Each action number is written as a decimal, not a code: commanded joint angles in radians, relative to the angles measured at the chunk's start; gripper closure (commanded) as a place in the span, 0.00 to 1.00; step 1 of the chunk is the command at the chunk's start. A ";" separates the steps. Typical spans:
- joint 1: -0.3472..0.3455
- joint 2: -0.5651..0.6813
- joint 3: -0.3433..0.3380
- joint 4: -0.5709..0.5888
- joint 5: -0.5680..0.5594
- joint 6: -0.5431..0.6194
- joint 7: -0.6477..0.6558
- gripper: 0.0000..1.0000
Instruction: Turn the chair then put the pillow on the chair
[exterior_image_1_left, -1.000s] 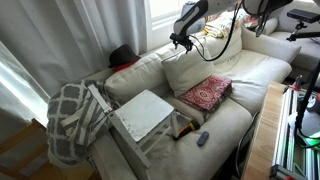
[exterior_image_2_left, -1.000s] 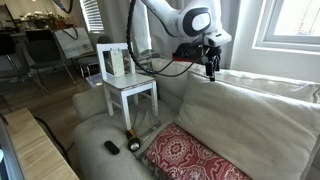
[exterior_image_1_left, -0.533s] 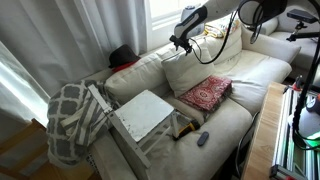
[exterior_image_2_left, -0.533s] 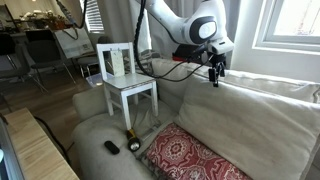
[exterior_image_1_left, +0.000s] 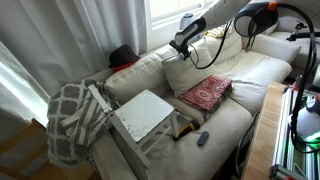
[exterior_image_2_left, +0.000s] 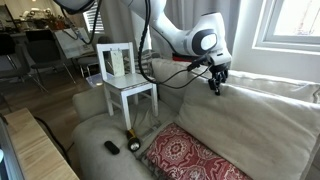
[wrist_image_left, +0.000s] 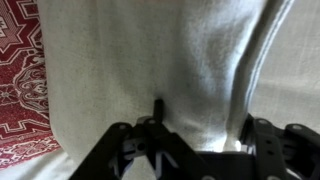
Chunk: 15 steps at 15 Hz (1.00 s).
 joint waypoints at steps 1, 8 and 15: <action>-0.036 0.046 0.031 0.089 -0.037 -0.054 0.034 0.64; -0.031 -0.082 0.063 -0.023 0.008 -0.064 -0.122 0.95; -0.011 -0.355 0.088 -0.320 -0.012 -0.057 -0.461 0.96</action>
